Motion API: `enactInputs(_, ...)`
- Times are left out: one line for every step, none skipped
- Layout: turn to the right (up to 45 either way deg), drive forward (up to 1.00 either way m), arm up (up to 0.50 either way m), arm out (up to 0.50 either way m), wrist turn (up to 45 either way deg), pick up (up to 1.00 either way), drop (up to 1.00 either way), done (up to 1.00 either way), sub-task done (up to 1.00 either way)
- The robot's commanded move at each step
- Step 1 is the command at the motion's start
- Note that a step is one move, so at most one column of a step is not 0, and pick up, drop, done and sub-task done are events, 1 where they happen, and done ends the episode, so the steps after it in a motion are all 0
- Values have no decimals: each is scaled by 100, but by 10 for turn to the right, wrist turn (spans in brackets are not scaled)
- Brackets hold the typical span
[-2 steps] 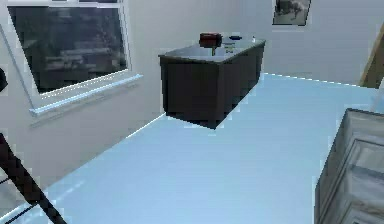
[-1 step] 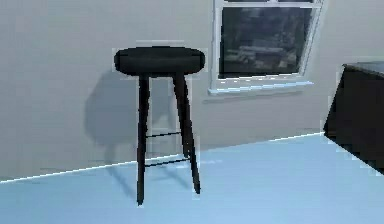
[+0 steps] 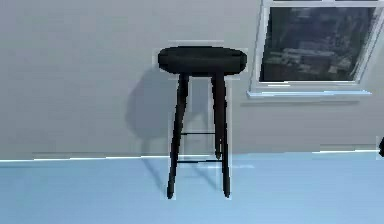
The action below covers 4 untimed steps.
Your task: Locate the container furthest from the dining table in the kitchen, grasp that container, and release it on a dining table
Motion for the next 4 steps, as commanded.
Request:
enactInputs(0,25,0,0,0,0,0,0,0)
enactInputs(450,0,0,0,0,0,0,0,0)
enactInputs(330,0,0,0,0,0,0,0,0)
enactInputs(0,100,0,0,0,0,0,0,0)
